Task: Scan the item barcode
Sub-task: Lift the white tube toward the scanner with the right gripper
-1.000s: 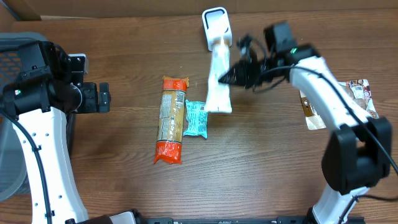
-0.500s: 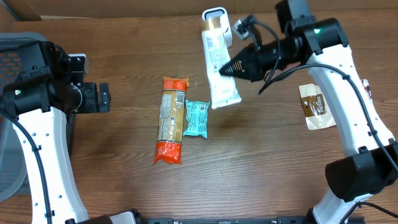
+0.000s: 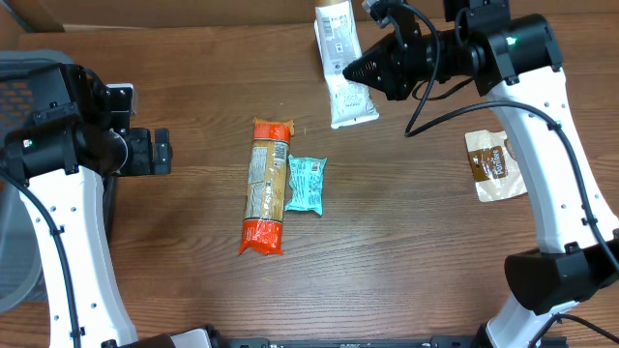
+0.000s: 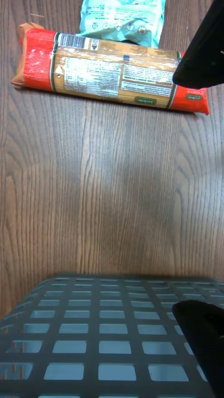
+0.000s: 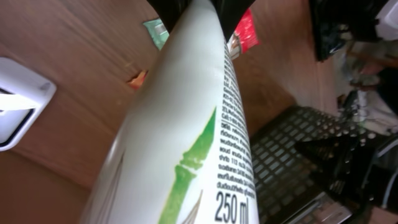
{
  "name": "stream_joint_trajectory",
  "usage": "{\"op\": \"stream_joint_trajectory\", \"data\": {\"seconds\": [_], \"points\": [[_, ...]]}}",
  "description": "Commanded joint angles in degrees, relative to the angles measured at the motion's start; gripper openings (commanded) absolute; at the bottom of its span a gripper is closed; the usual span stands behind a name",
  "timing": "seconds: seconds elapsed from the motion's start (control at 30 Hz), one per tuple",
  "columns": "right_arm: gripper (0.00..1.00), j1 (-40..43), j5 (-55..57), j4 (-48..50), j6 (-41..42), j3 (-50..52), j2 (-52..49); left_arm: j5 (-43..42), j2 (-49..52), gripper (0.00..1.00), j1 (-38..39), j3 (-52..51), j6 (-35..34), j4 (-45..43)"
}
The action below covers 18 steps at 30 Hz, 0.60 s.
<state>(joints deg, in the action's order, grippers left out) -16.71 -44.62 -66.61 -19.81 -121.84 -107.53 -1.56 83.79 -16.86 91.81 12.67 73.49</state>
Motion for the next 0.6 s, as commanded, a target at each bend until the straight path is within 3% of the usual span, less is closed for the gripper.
{"op": "stream_joint_trajectory", "data": {"seconds": [0.0, 0.17, 0.3, 0.57], "points": [[0.04, -1.7, 6.7, 4.5, 3.7, -3.0, 1.0, -0.9, -0.7, 0.99, 0.1, 0.2, 1.5, 0.0], [0.04, -7.5, 28.4, 15.0, 8.0, -1.4, -1.4, -0.9, -0.7, 0.99, 0.1, 0.2, 1.5, -0.1], [0.04, -11.5, 40.6, 19.5, 0.2, -1.3, -6.4, -0.9, -0.7, 0.99, 0.1, 0.2, 1.5, -0.1], [0.04, -11.8, 64.5, 33.9, -3.4, -1.3, -17.4, -0.9, -0.7, 1.0, 0.1, 0.2, 1.5, 0.0]]}}
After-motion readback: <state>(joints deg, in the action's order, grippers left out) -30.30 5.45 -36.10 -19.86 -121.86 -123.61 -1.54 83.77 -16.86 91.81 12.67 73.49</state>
